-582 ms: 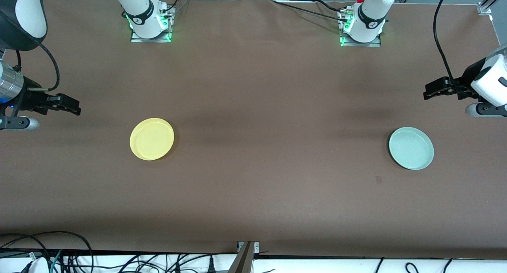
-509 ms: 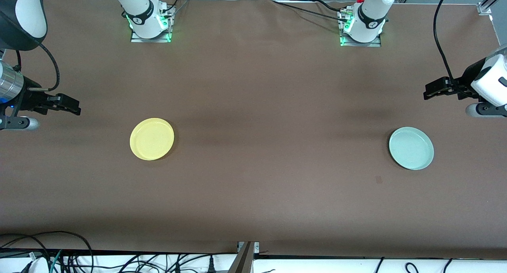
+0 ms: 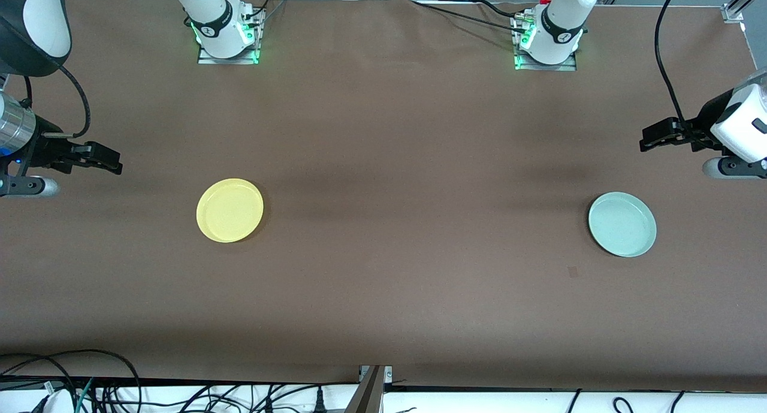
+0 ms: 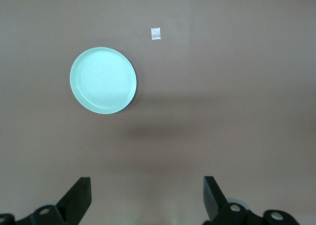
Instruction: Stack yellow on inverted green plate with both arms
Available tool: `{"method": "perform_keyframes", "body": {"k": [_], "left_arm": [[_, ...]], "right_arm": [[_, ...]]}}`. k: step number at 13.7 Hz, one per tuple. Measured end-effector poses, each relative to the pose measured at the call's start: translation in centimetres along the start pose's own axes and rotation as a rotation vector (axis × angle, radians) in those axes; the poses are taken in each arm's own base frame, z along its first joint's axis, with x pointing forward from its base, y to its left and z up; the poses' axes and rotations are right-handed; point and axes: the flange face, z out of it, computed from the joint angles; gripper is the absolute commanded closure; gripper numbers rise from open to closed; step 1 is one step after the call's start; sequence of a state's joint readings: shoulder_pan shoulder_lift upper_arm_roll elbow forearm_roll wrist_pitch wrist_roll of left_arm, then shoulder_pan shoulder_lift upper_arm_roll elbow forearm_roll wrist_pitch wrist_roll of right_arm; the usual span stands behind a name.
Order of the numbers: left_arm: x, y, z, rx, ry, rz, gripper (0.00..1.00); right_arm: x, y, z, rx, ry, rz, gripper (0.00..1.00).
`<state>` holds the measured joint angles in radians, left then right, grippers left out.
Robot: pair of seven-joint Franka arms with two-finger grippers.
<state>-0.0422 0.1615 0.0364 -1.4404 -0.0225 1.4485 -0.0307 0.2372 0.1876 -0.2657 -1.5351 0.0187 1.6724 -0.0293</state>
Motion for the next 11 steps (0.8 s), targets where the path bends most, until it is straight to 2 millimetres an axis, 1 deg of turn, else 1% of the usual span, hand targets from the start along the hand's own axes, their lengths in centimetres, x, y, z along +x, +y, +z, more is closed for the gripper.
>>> {"method": "perform_keyframes", "body": {"k": [3,4,5,6,8,9,10,11], "left_arm": [[0.6,-0.6,0.5,0.003,-0.005,-0.011,0.00],[1.0,-1.0,0.7,0.006,-0.007,-0.019,0.00],[1.5,-2.2,1.2,0.007,-0.014,-0.039,0.00],[2.2,-4.6,2.3,0.002,-0.027,-0.058,0.00],[4.3,-10.7,5.1,-0.026,-0.010,-0.035,0.00],[5.3,-14.0,7.0,-0.042,0.006,-0.023,0.00],[6.2,-16.9,9.3,-0.069,0.007,-0.023,0.00],[6.9,-19.4,11.8,-0.104,0.004,-0.028,0.00]], "right_arm": [[0.0,0.0,0.0,0.000,0.000,0.001,0.00],[0.0,0.0,0.0,0.000,0.000,0.001,0.00],[0.0,0.0,0.0,0.000,0.000,0.001,0.00],[0.0,0.0,0.0,0.000,0.000,0.002,0.00],[0.0,0.0,0.0,0.000,0.001,0.002,0.00],[0.0,0.1,0.0,0.000,0.001,0.002,0.00],[0.0,0.1,0.0,0.000,0.001,0.002,0.00],[0.0,0.1,0.0,0.000,0.001,0.002,0.00]]}}
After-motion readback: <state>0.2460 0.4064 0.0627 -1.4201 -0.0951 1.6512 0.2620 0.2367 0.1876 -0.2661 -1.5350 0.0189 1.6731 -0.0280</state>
